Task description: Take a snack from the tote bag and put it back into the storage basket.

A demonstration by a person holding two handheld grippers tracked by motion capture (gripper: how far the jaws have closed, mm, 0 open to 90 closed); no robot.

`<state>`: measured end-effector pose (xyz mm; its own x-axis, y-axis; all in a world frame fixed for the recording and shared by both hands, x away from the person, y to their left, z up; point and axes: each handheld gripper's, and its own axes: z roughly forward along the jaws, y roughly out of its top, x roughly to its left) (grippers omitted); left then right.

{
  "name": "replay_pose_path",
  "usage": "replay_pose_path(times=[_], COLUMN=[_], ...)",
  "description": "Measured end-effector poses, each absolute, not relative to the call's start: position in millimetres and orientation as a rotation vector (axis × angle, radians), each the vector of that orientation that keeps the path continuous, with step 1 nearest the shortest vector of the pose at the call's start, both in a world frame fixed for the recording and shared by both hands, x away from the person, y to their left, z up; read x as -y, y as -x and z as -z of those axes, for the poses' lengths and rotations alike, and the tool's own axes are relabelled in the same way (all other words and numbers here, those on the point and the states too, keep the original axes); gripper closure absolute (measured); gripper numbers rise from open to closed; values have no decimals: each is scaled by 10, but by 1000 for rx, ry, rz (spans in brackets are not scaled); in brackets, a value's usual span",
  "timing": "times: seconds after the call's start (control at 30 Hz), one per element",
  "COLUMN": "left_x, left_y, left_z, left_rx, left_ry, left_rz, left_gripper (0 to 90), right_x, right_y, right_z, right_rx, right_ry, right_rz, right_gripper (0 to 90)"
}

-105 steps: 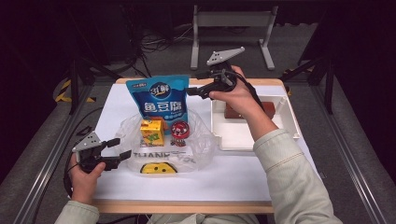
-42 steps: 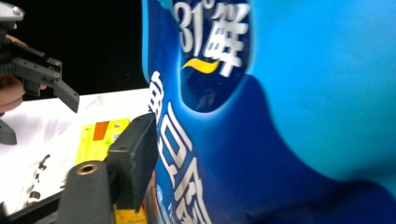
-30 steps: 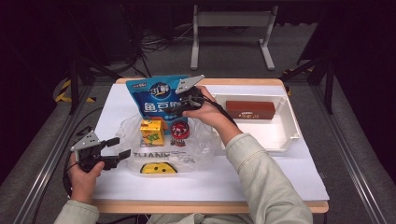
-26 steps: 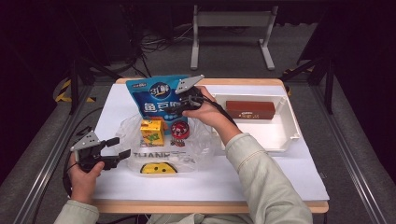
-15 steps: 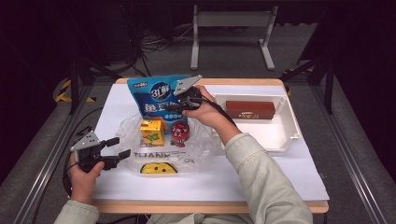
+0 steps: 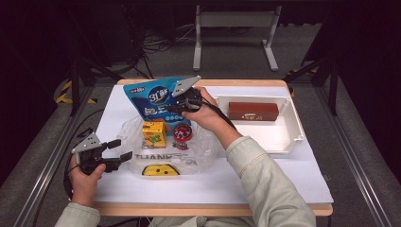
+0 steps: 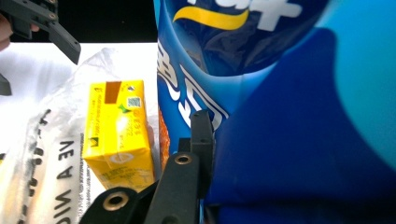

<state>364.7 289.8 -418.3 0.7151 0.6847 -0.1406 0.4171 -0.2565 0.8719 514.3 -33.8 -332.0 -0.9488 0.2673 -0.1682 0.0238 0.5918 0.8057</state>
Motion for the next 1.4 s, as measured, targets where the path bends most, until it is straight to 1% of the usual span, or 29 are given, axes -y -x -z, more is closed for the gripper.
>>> replay_pose_path(times=[0.63,1.4], left_x=[-2890,-2897], left_y=[-3656,-3654], left_z=[4198,4200], left_rx=[-858,-864], left_ry=[-1891,-1889], left_rz=[-322,-326], left_gripper=[256,252], right_x=[436,605], right_y=[-4982,-4856], right_z=[2857,2445], right_rx=[-2472,-2416], right_ry=[-259,-297], right_rz=[-1375,-1473], right_gripper=[858,864])
